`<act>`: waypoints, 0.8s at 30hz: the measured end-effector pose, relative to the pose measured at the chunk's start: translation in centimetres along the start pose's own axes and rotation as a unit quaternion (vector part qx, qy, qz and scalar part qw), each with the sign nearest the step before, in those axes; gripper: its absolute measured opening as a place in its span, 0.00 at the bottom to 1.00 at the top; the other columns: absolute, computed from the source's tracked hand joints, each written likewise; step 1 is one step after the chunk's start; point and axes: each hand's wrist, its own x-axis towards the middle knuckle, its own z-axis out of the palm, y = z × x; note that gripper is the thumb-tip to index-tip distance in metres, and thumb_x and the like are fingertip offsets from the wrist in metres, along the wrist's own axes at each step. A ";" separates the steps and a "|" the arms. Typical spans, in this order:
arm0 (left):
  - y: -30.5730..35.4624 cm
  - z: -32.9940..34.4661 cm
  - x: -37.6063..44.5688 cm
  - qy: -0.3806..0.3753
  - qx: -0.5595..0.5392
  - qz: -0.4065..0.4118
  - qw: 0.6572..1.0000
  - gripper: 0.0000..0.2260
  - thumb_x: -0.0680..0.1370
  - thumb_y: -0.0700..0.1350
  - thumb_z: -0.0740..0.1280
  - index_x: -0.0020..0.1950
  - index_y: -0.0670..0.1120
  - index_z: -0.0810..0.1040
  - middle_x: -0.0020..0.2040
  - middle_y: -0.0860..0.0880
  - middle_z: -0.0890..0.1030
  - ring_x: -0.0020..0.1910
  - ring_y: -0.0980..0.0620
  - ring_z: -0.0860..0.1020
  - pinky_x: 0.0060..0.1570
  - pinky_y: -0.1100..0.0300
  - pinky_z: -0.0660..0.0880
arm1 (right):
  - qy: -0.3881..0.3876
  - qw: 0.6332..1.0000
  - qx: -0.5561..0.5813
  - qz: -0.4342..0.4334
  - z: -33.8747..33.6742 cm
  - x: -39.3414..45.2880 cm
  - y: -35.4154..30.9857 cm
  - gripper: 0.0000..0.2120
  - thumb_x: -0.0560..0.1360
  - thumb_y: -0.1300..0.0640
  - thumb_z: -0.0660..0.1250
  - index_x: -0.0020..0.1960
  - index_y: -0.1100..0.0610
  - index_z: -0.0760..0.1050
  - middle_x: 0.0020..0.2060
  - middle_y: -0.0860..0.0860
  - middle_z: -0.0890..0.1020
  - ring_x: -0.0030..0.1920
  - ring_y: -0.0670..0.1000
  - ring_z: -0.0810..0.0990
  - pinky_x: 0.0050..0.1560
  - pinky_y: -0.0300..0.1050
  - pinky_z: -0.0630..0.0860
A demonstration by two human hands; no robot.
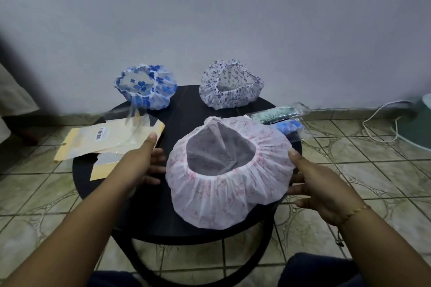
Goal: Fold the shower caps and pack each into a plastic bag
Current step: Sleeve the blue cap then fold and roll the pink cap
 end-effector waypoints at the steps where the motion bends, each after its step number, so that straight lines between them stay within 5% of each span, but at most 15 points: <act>1: -0.1 0.4 0.3 -0.018 -0.040 -0.022 0.999 0.26 0.79 0.62 0.54 0.59 0.42 0.74 0.51 0.45 0.80 0.48 0.45 0.80 0.40 0.53 0.76 | 0.001 1.000 0.000 0.009 0.1 0.0 0.0 0.20 0.76 0.40 0.59 0.49 0.55 0.78 0.39 0.54 0.83 0.35 0.52 0.78 0.35 0.43 0.68; 5: -0.1 1.4 1.4 -0.057 -0.105 -0.069 0.990 0.25 0.77 0.63 0.60 0.54 0.41 0.78 0.50 0.44 0.83 0.49 0.45 0.81 0.46 0.51 0.77 | 0.033 0.998 0.051 0.014 1.0 0.3 0.1 0.16 0.77 0.46 0.62 0.50 0.59 0.77 0.36 0.54 0.81 0.32 0.52 0.76 0.33 0.42 0.68; 11: -0.1 2.0 0.7 -0.069 -0.099 -0.050 0.991 0.12 0.76 0.48 0.67 0.53 0.40 0.81 0.52 0.42 0.83 0.52 0.43 0.81 0.59 0.46 0.75 | 0.045 0.992 0.117 -0.006 2.0 0.5 0.3 0.10 0.79 0.55 0.61 0.47 0.60 0.76 0.44 0.58 0.81 0.41 0.57 0.80 0.42 0.53 0.78; 15: -0.5 1.1 0.3 0.053 0.092 0.033 0.994 0.11 0.79 0.52 0.61 0.46 0.46 0.77 0.46 0.46 0.80 0.48 0.46 0.79 0.56 0.49 0.74 | 0.098 0.990 0.101 0.005 1.4 1.5 0.7 0.11 0.79 0.53 0.59 0.49 0.59 0.76 0.47 0.59 0.80 0.44 0.59 0.78 0.39 0.51 0.78; 19: -0.8 0.7 -0.5 0.090 0.231 0.089 0.965 0.11 0.81 0.50 0.57 0.47 0.45 0.73 0.36 0.49 0.75 0.34 0.52 0.74 0.33 0.60 0.68 | 0.122 0.992 0.034 -0.007 1.4 2.3 1.4 0.13 0.79 0.51 0.59 0.43 0.60 0.73 0.41 0.60 0.76 0.32 0.56 0.74 0.24 0.42 0.71; 24: -1.9 -0.5 -0.8 0.054 0.228 0.149 0.961 0.06 0.75 0.43 0.66 0.49 0.47 0.71 0.44 0.50 0.79 0.41 0.53 0.76 0.40 0.58 0.71 | 0.073 0.994 0.065 -0.045 2.0 2.1 1.2 0.19 0.77 0.45 0.61 0.49 0.62 0.75 0.40 0.59 0.79 0.31 0.54 0.75 0.24 0.41 0.72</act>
